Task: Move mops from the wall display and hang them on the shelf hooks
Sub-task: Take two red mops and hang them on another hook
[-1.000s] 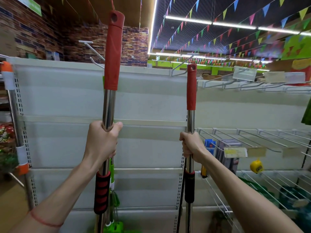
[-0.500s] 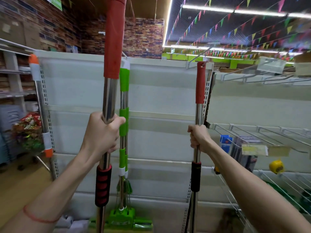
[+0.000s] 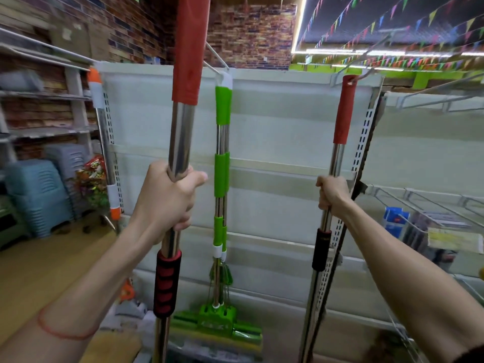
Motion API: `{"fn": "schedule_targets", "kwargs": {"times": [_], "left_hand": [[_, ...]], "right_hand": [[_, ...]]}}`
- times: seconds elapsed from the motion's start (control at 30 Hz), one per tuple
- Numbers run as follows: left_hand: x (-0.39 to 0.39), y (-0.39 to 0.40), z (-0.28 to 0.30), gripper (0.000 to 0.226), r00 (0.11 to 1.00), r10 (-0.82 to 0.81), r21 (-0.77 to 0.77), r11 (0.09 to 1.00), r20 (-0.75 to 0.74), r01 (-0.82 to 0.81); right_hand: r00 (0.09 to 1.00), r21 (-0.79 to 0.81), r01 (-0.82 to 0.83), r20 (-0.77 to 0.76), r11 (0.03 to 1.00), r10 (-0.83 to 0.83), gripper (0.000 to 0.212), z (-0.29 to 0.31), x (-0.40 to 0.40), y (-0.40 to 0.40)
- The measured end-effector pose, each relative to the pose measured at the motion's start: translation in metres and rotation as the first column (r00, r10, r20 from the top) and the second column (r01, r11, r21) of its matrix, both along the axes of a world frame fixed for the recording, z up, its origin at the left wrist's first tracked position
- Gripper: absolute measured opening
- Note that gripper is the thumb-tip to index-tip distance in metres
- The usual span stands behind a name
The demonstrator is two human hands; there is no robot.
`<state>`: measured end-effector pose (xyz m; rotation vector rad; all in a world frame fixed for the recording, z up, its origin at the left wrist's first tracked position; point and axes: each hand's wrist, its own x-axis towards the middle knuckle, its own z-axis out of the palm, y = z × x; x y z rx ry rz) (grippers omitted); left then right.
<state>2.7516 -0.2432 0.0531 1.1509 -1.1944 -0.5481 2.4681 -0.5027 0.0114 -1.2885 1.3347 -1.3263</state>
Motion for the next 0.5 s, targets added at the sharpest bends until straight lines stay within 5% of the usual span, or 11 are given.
{"fn": "schedule_targets", "kwargs": {"times": [0.5], "left_hand": [[0.003, 0.005, 0.002, 0.057, 0.998, 0.066, -0.007, 0.998, 0.014, -0.066]], "right_hand": [[0.999, -0.020, -0.004, -0.043, 1.000, 0.003, 0.016, 0.002, 0.010, -0.078]]}}
